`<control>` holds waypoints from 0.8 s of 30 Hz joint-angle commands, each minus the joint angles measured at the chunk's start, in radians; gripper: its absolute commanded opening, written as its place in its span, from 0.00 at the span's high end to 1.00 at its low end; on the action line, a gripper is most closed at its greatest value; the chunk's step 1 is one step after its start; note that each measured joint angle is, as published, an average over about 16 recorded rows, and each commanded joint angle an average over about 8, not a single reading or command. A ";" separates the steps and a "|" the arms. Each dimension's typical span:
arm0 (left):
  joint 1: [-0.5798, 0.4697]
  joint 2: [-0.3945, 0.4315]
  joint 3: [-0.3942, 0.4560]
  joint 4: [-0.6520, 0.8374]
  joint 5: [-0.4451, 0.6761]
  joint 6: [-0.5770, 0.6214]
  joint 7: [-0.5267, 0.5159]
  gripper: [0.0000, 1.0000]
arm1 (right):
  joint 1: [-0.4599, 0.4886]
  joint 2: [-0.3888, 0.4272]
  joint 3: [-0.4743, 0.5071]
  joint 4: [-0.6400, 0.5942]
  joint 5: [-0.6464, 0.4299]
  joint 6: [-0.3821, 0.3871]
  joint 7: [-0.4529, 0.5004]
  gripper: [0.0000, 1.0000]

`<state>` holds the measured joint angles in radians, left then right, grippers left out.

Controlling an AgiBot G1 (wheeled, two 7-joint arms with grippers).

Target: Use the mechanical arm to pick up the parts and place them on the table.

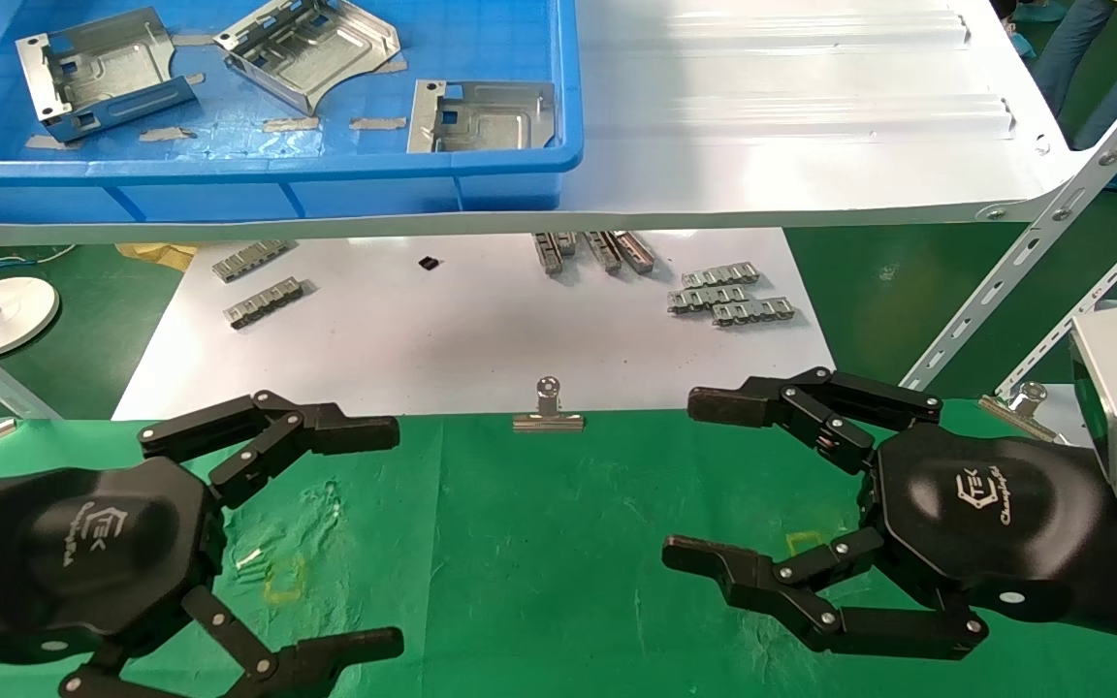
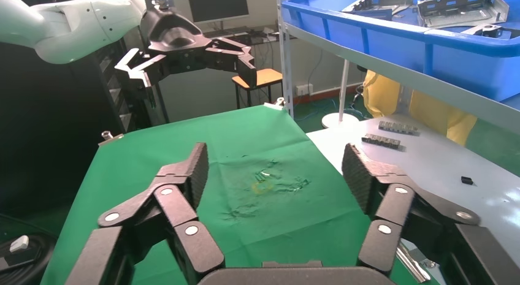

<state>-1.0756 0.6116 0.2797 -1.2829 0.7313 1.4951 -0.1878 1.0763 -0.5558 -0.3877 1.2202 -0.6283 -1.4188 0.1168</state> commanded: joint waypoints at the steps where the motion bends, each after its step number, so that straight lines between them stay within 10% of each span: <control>1: 0.000 0.000 0.000 0.000 0.000 0.000 0.000 0.00 | 0.000 0.000 0.000 0.000 0.000 0.000 0.000 1.00; 24: 0.000 0.000 0.000 0.000 0.000 0.000 0.000 0.00 | 0.000 0.000 0.000 0.000 0.000 0.000 0.000 1.00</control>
<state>-1.0756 0.6116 0.2797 -1.2829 0.7313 1.4951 -0.1878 1.0762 -0.5558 -0.3877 1.2202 -0.6283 -1.4188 0.1168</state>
